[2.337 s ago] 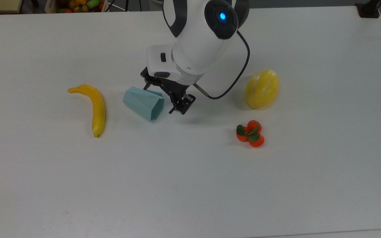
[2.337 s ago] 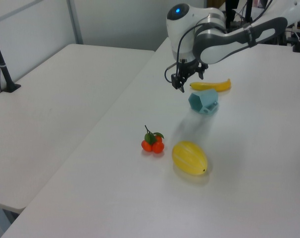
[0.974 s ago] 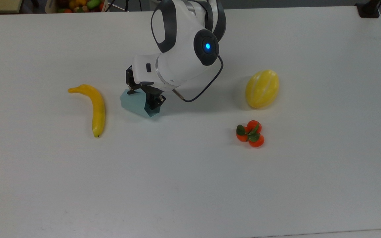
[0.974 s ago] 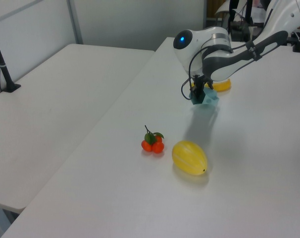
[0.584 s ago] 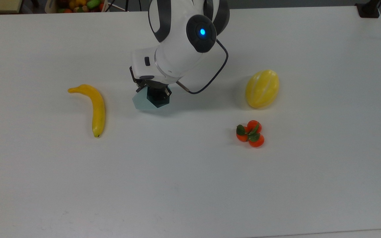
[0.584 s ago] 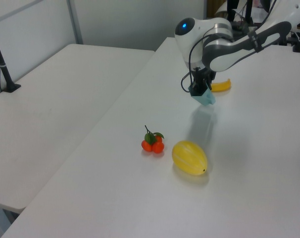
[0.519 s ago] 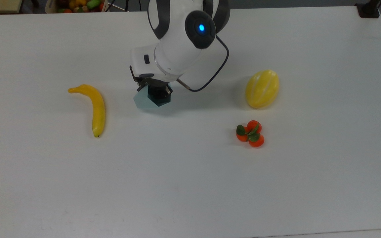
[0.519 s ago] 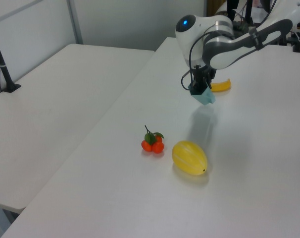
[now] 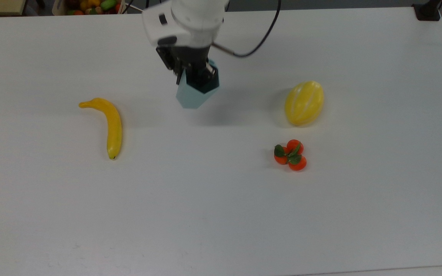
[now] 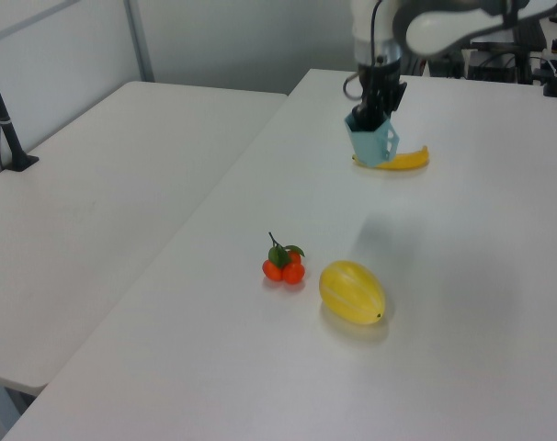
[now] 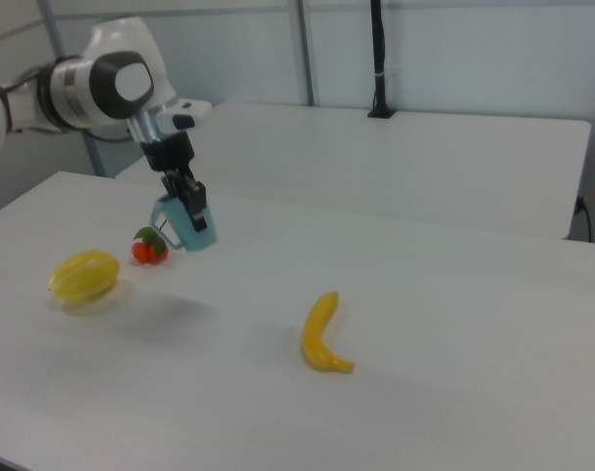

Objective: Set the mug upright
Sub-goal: 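Lower the upright cup onto the table beside the banana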

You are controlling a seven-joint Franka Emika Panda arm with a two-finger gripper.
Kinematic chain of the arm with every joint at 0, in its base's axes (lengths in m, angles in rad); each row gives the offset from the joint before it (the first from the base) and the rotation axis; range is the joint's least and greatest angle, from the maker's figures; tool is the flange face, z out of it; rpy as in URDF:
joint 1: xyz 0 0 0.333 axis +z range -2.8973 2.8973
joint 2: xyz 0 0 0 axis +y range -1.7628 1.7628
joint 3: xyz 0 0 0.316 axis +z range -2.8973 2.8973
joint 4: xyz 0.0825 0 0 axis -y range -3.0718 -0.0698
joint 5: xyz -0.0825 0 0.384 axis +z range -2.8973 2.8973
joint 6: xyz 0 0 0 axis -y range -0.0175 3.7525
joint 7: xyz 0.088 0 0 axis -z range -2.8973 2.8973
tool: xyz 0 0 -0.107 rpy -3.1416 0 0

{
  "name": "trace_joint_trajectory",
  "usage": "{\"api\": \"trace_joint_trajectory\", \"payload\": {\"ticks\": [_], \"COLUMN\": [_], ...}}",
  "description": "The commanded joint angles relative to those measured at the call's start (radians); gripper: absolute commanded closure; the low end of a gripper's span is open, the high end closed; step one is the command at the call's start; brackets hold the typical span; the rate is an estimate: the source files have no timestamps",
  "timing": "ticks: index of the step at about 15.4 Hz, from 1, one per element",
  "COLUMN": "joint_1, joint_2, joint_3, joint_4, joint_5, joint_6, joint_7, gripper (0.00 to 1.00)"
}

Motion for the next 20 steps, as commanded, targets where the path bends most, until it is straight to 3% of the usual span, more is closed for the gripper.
{"api": "trace_joint_trajectory", "payload": {"ticks": [1,5,11,20], "joint_1": [-0.039,-0.088,-0.109,-0.12], "joint_2": [-0.045,-0.025,0.125,0.267], "joint_3": [-0.008,-0.011,-0.021,-0.021], "joint_4": [-0.017,-0.006,0.084,0.115], "joint_5": [0.181,0.298,0.286,0.281], "joint_6": [0.018,0.026,0.038,0.199], "joint_7": [-0.216,-0.447,-0.71,-0.845], "gripper": [1.0,1.0,1.0,1.0]}}
